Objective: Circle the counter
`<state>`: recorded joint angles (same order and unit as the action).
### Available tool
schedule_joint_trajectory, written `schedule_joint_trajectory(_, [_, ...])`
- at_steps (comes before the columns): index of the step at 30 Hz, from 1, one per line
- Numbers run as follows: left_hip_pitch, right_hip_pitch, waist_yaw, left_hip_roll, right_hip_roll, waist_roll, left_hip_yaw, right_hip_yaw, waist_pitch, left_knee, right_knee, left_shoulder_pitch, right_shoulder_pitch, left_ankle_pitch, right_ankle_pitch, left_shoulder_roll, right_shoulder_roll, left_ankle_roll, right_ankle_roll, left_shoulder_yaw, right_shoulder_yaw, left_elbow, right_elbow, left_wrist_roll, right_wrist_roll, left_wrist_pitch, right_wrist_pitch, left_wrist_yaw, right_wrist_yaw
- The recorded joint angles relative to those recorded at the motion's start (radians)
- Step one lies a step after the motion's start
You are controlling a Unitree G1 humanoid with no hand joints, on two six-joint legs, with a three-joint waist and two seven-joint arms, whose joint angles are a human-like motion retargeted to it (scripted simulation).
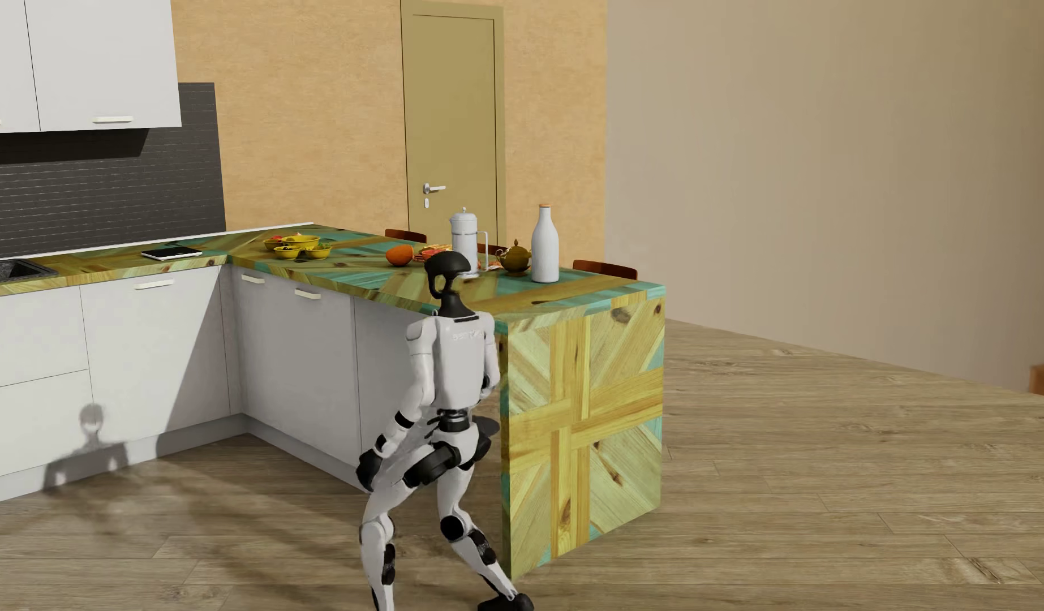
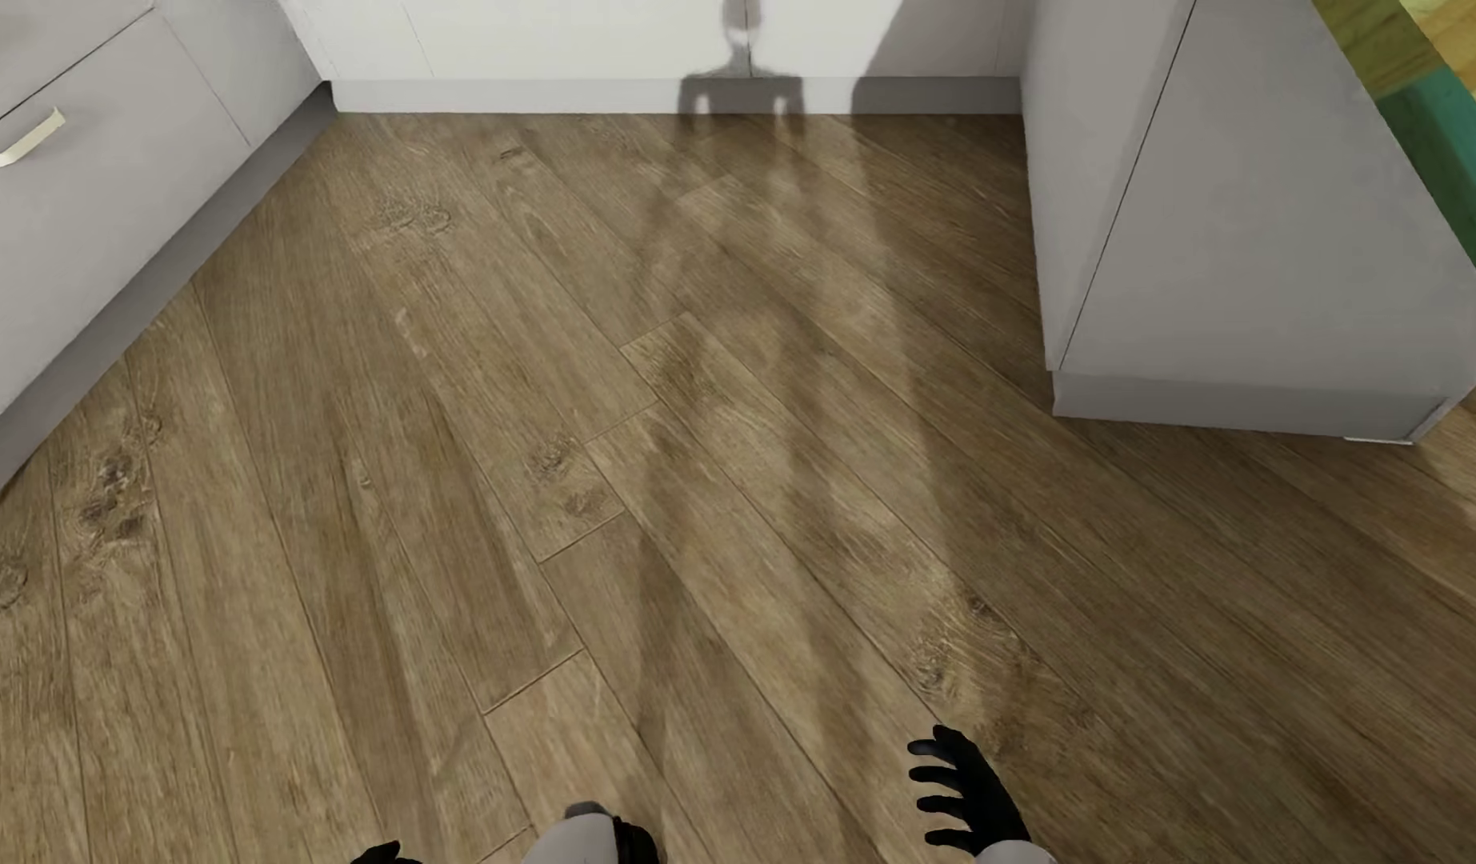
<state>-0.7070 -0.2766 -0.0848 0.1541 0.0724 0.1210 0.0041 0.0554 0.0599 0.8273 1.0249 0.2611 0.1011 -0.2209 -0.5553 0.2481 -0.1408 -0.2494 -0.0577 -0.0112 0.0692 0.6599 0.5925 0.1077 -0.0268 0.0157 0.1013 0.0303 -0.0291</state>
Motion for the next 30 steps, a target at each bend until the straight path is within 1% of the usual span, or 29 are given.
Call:
schedule_joint_trajectory(1, [0.039,-0.079,-0.047,0.004,-0.041,-0.054,0.042,-0.034,0.008,0.01,0.176,-0.043,-0.007,0.029,0.142,0.024,0.01,0.043,-0.056,-0.005,0.004,0.019,0.034,-0.045,-0.001,-0.05,-0.008,0.048,0.036])
schedule_joint_trajectory(2, [0.094,-0.147,-0.089,0.008,-0.08,-0.111,0.082,-0.08,0.018,0.008,0.263,-0.105,0.037,-0.018,0.231,0.018,-0.005,0.149,-0.055,-0.002,-0.003,0.006,0.042,-0.095,0.01,-0.086,-0.014,0.11,0.076])
schedule_joint_trajectory(3, [0.155,-0.195,-0.143,0.018,-0.108,-0.166,0.115,-0.114,0.021,0.009,0.266,-0.153,0.103,-0.067,0.201,-0.006,-0.022,0.217,-0.013,-0.021,-0.029,-0.023,0.03,-0.137,0.021,-0.117,-0.013,0.17,0.103])
schedule_joint_trajectory(4, [0.21,-0.226,-0.195,0.029,-0.127,-0.211,0.142,-0.129,-0.005,-0.006,0.177,-0.189,0.16,-0.106,0.118,-0.041,-0.046,0.159,0.011,-0.066,-0.052,-0.069,0.021,-0.158,0.022,-0.122,-0.002,0.21,0.105])
schedule_joint_trajectory(5, [0.26,-0.228,-0.214,0.038,-0.13,-0.247,0.155,-0.122,-0.028,0.0,0.044,-0.242,0.207,-0.16,0.054,-0.083,-0.056,0.138,0.033,-0.103,-0.067,-0.083,0.038,-0.156,0.021,-0.116,0.009,0.226,0.085])
schedule_joint_trajectory(6, [0.273,-0.203,-0.209,0.047,-0.119,-0.26,0.126,-0.114,-0.048,0.062,-0.07,-0.293,0.248,-0.222,0.039,-0.104,-0.072,0.117,0.027,-0.15,-0.043,-0.109,0.082,-0.135,0.028,-0.093,0.015,0.216,0.044])
schedule_joint_trajectory(7, [0.23,-0.154,-0.175,0.047,-0.096,-0.25,0.058,-0.107,-0.041,0.226,-0.071,-0.289,0.237,-0.166,-0.003,-0.128,-0.083,0.101,0.027,-0.14,0.018,-0.091,0.142,-0.098,0.052,-0.103,0.024,0.181,-0.005])
schedule_joint_trajectory(8, [0.172,-0.105,-0.13,0.021,-0.075,-0.217,-0.016,-0.097,-0.04,0.346,-0.093,-0.219,0.216,-0.093,-0.034,-0.15,-0.072,0.093,0.032,-0.114,0.046,-0.071,0.14,-0.06,0.083,-0.131,0.04,0.134,-0.05])
schedule_joint_trajectory(9, [0.136,-0.056,-0.074,0.001,-0.052,-0.174,-0.055,-0.078,-0.042,0.308,-0.126,-0.119,0.181,-0.111,-0.058,-0.112,-0.037,0.086,0.038,-0.093,0.011,-0.053,0.077,-0.024,0.117,-0.152,0.059,0.076,-0.079])
schedule_joint_trajectory(10, [0.13,-0.022,-0.036,0.006,-0.036,-0.134,-0.056,-0.062,-0.034,0.196,-0.114,-0.046,0.133,-0.186,-0.083,-0.074,0.014,0.081,0.041,-0.027,-0.012,-0.026,0.005,0.001,0.138,-0.152,0.061,0.025,-0.095])
schedule_joint_trajectory(11, [0.168,-0.042,-0.029,0.011,-0.037,-0.125,-0.031,-0.04,-0.028,0.146,-0.001,-0.004,0.076,-0.258,-0.053,-0.022,0.061,0.112,0.035,0.0,-0.002,0.007,-0.001,0.005,0.153,-0.132,0.043,-0.005,-0.087])
schedule_joint_trajectory(12, [0.222,-0.102,-0.049,0.012,-0.052,-0.134,0.007,-0.038,-0.028,0.132,0.15,-0.003,0.054,-0.298,0.063,0.013,0.047,0.123,-0.023,-0.013,0.034,0.021,0.038,-0.017,0.171,-0.079,0.01,-0.005,-0.034])
schedule_joint_trajectory(13, [0.303,-0.158,-0.087,0.011,-0.073,-0.152,0.046,-0.065,-0.022,0.084,0.223,-0.045,0.074,-0.323,0.126,0.011,0.014,0.12,-0.059,-0.014,0.017,-0.001,0.053,-0.054,0.181,-0.01,-0.008,0.019,0.041])
schedule_joint_trajectory(14, [0.37,-0.213,-0.129,0.017,-0.09,-0.165,0.082,-0.113,-0.017,0.05,0.201,-0.11,0.115,-0.336,0.128,-0.015,-0.001,0.11,-0.063,-0.026,-0.024,-0.069,0.011,-0.095,0.172,0.057,-0.005,0.054,0.095])
schedule_joint_trajectory(15, [0.375,-0.242,-0.15,0.031,-0.107,-0.178,0.103,-0.16,-0.007,0.15,0.089,-0.191,0.141,-0.291,0.093,-0.07,-0.024,0.086,-0.067,-0.053,0.006,-0.122,-0.006,-0.124,0.143,0.083,0.001,0.091,0.108])
schedule_joint_trajectory(16, [0.285,-0.182,-0.15,0.019,-0.102,-0.182,0.057,-0.156,-0.01,0.356,-0.025,-0.263,0.162,-0.091,-0.004,-0.122,-0.057,0.059,-0.03,-0.08,0.05,-0.09,0.068,-0.131,0.104,0.054,-0.006,0.115,0.094])
schedule_joint_trajectory(17, [0.197,-0.108,-0.125,-0.013,-0.078,-0.164,-0.002,-0.13,-0.008,0.479,-0.085,-0.276,0.178,0.051,-0.054,-0.138,-0.069,0.037,-0.012,-0.092,0.065,-0.054,0.128,-0.134,0.07,-0.002,-0.004,0.126,0.067])
schedule_joint_trajectory(18, [0.122,-0.037,-0.09,-0.047,-0.056,-0.143,-0.037,-0.099,0.0,0.464,-0.129,-0.223,0.188,0.007,-0.076,-0.129,-0.043,0.019,-0.008,-0.083,0.048,-0.054,0.123,-0.128,0.053,-0.059,0.014,0.128,0.03])
schedule_joint_trajectory(19, [0.043,0.003,-0.063,-0.054,-0.034,-0.113,-0.042,-0.078,0.009,0.367,-0.122,-0.155,0.177,-0.058,-0.081,-0.106,-0.037,0.006,-0.007,-0.067,0.037,-0.085,0.08,-0.111,0.039,-0.09,0.05,0.122,-0.023])
schedule_joint_trajectory(20, [-0.008,-0.002,-0.049,-0.065,-0.015,-0.081,-0.028,-0.069,0.023,0.217,-0.022,-0.103,0.141,-0.077,-0.037,-0.067,-0.024,-0.006,-0.021,-0.057,0.025,-0.088,0.04,-0.089,0.039,-0.118,0.086,0.112,-0.072])
schedule_joint_trajectory(21, [-0.012,-0.06,-0.051,-0.078,-0.008,-0.06,-0.015,-0.071,0.026,0.075,0.164,-0.086,0.123,0.016,0.078,-0.024,0.005,0.0,-0.032,-0.027,0.009,-0.006,-0.019,-0.067,0.043,-0.166,0.116,0.1,-0.106])
schedule_joint_trajectory(22, [0.01,-0.151,-0.077,-0.106,-0.02,-0.081,-0.023,-0.07,0.023,0.11,0.323,-0.116,0.116,-0.025,0.291,0.005,0.002,0.128,-0.048,0.023,0.018,0.029,0.002,-0.057,0.036,-0.164,0.122,0.1,-0.096])
schedule_joint_trajectory(23, [0.056,-0.244,-0.081,-0.131,-0.028,-0.115,-0.018,-0.055,0.025,0.088,0.375,-0.169,0.142,-0.076,0.349,0.007,-0.01,0.251,0.002,0.036,-0.014,0.016,0.009,-0.057,0.016,-0.133,0.114,0.115,-0.054])
schedule_joint_trajectory(24, [0.1,-0.323,-0.098,-0.145,-0.043,-0.154,-0.01,-0.02,0.032,0.043,0.3,-0.216,0.185,-0.081,0.205,-0.015,-0.007,0.199,0.047,0.027,-0.05,-0.057,0.02,-0.064,-0.023,-0.08,0.09,0.128,-0.002])
schedule_joint_trajectory(25, [0.138,-0.357,-0.105,-0.149,-0.074,-0.182,-0.016,0.011,0.038,0.013,0.128,-0.252,0.206,-0.09,0.094,-0.041,-0.008,0.16,0.045,-0.009,-0.07,-0.058,0.027,-0.067,-0.081,-0.067,0.071,0.125,0.048])
schedule_joint_trajectory(26, [0.164,-0.34,-0.096,-0.167,-0.122,-0.205,-0.035,0.032,0.037,0.006,-0.081,-0.269,0.201,-0.094,0.144,-0.074,-0.008,0.179,0.046,-0.056,-0.048,-0.024,0.056,-0.063,-0.14,-0.071,0.054,0.109,0.09])
schedule_joint_trajectory(27, [0.168,-0.285,-0.061,-0.151,-0.122,-0.188,-0.049,0.003,0.06,0.051,-0.145,-0.26,0.149,-0.099,0.206,-0.11,-0.031,0.224,0.099,-0.076,-0.005,-0.019,0.097,-0.058,-0.177,-0.066,0.041,0.08,0.133])
schedule_joint_trajectory(28, [0.172,-0.262,-0.014,-0.142,-0.111,-0.166,-0.047,-0.01,0.07,0.054,-0.151,-0.223,0.105,-0.118,0.19,-0.109,-0.047,0.266,0.093,-0.074,-0.009,-0.023,0.051,-0.052,-0.181,-0.07,0.026,0.036,0.157])
schedule_joint_trajectory(30, [0.195,-0.22,0.063,-0.132,-0.097,-0.117,-0.039,-0.032,0.075,0.041,-0.161,-0.136,0.023,-0.167,0.169,-0.065,-0.02,0.321,0.086,-0.035,0.004,-0.02,0.026,-0.036,-0.12,-0.063,-0.051,-0.053,0.127])
